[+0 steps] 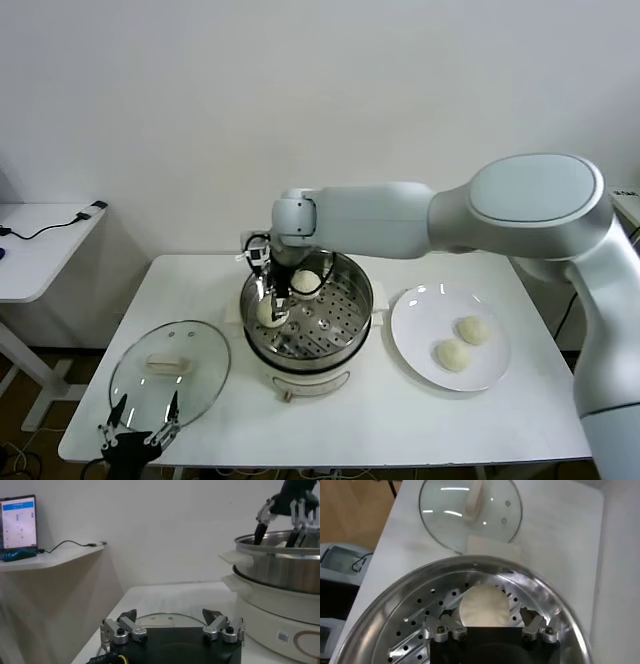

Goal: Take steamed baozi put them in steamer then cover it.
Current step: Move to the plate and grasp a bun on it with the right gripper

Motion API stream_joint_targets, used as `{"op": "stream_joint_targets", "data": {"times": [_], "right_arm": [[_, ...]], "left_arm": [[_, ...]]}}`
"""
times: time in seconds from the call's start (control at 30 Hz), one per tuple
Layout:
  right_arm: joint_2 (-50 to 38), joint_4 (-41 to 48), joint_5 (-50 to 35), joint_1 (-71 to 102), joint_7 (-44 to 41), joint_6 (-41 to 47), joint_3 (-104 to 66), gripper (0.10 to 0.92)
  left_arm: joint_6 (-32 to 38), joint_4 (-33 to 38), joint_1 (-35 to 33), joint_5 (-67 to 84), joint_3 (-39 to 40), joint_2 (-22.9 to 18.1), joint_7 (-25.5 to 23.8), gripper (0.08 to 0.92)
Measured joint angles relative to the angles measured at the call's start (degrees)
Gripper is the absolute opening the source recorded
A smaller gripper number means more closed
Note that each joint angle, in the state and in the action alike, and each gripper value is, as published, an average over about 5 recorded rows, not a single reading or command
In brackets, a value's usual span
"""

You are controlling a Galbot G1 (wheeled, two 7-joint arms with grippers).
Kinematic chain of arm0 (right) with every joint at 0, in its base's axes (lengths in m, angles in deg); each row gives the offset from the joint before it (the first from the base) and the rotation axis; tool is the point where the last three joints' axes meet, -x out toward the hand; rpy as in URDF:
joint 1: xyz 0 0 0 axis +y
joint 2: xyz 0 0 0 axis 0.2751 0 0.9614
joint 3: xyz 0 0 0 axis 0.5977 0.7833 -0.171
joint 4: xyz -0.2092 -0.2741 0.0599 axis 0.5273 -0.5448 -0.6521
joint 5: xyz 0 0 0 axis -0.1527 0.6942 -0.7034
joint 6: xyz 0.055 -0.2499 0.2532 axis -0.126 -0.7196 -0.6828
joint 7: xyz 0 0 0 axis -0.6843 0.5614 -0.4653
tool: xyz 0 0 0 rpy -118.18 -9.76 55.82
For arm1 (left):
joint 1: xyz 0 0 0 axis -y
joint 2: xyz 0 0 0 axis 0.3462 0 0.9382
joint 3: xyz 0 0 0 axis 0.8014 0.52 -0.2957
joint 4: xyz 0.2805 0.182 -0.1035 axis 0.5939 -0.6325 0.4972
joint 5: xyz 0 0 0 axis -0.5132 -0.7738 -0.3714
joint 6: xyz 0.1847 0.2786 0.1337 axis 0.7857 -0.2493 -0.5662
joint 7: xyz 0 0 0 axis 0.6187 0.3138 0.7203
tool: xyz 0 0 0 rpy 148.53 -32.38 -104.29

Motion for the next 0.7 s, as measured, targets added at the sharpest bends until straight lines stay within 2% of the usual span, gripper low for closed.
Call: {"op": "stream_joint_targets", "data": {"times": [0.3,0.47,0.7], "right_arm": [[-14.0,-7.7,3.0,-10.3,-6.9,-5.9,4.9,0.823],[-24.4,-11.4,8.7,-13.4,-9.3,-9.0,10.3,0.823],[-36.1,-12.3,18.3,-10.0,-10.6,-11.4,12.4,0.823]], "left_arm": [[-0.3,0.4,0.4,0.1,-0.4,0.2,0.0,0.823],[-0.4,0.5,0.7,0.1,-0.4,0.0,-0.1,0.823],[-0.6,0.4,0.6,-0.3,-0.4,-0.7,-0.1,0.823]]}}
